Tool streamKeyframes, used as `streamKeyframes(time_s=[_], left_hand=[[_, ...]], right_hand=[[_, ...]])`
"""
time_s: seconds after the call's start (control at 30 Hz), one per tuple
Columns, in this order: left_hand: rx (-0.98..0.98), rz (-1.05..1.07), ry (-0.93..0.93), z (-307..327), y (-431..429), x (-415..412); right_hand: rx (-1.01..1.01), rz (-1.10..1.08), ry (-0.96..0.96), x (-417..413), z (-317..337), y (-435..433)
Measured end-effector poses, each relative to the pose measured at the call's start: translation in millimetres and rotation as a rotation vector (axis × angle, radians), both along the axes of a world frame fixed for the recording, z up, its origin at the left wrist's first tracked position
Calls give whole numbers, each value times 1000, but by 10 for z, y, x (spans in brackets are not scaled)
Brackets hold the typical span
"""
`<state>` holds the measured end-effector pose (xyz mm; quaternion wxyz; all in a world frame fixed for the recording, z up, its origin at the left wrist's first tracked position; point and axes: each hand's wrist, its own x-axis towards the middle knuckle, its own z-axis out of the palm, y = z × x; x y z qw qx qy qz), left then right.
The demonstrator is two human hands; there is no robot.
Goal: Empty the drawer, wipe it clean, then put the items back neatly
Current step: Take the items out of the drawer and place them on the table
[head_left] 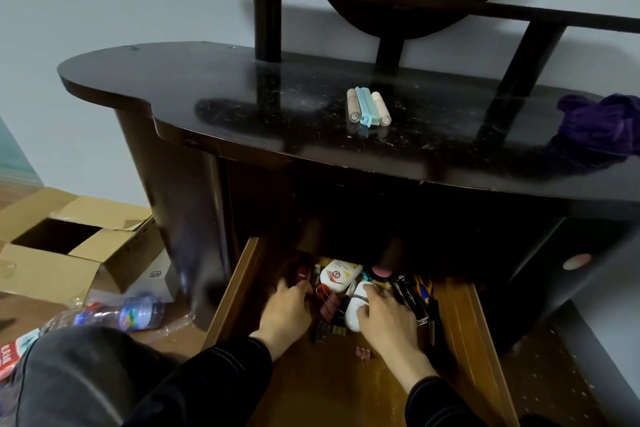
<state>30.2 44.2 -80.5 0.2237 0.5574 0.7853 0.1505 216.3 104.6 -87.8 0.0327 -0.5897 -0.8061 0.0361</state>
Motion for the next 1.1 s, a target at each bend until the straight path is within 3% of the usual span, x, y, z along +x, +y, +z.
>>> streamKeyframes(time_s=[0.23,0.33,0.5,0.57,0.77,0.87,1.0,1.1], left_hand=[[174,177,-164,19,95,-113],[250,398,-552,113,135,-130],[75,630,-1328,244,80,-182],[27,613,-1465,282,-10,-167],[-143,217,-1463,628,-453,-85],[-195,20,-1350,890,-745,-24],[-86,-180,-1207,1439,-1045,-37],[142,-314,-1209,1949,-1152,-100]], right_hand=[[-21,-103,12,-77,-48,-39],[-33,-74,-8,-140,-96,-91],[28,-78,21,-103,-26,-77],[39,-97,81,-19,95,-84],[41,24,281,309,655,-495],[66,133,332,432,1092,-783],[162,294,479,550,1868,-1058],[128,414,754,550,2500,-1180]])
